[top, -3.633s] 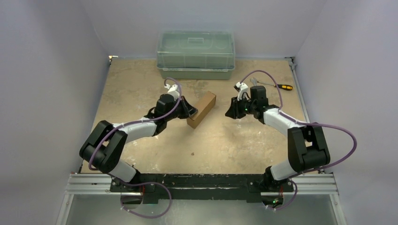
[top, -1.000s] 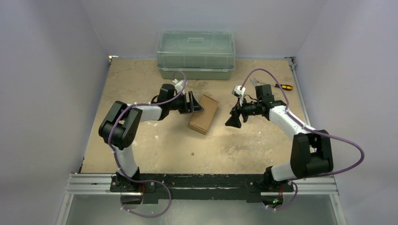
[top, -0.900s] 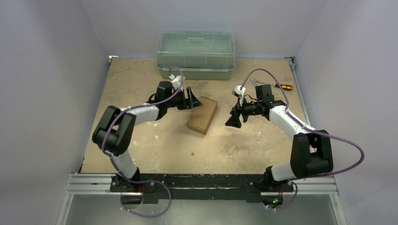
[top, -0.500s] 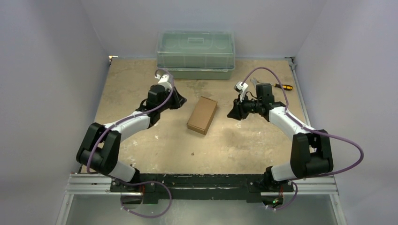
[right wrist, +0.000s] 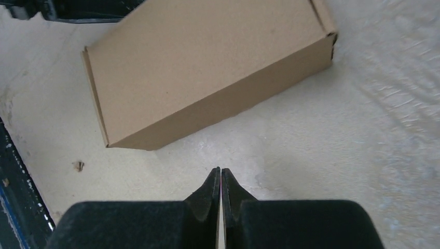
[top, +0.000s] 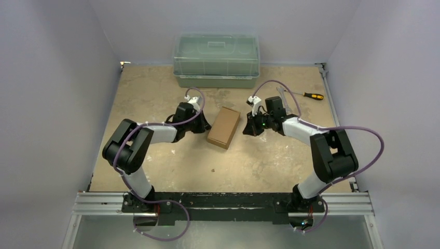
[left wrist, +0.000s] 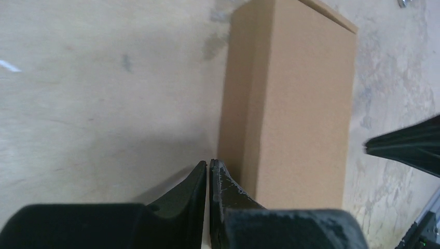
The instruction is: Fold the paper box
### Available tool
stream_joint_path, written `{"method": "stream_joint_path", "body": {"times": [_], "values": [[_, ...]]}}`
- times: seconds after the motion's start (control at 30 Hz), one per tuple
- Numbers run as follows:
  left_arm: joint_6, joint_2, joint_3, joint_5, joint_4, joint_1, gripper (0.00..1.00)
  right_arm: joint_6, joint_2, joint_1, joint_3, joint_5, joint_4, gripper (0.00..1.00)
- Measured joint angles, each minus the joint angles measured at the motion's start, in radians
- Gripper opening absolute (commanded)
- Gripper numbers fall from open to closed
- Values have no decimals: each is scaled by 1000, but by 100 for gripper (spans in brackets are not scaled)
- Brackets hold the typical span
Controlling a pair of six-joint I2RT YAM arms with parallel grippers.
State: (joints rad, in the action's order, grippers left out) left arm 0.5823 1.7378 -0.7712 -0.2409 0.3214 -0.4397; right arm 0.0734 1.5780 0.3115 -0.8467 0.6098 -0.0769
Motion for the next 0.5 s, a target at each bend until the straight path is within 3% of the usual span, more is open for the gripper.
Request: {"method": "stream_joint_path", "body": {"times": [0.27, 0.5], "values": [[19, 1, 48, -19, 58, -97, 5, -79, 132, 59, -43, -17, -8, 3], [55, 11, 65, 13, 90, -152, 6, -148, 153, 46, -55, 4, -18, 4]]}}
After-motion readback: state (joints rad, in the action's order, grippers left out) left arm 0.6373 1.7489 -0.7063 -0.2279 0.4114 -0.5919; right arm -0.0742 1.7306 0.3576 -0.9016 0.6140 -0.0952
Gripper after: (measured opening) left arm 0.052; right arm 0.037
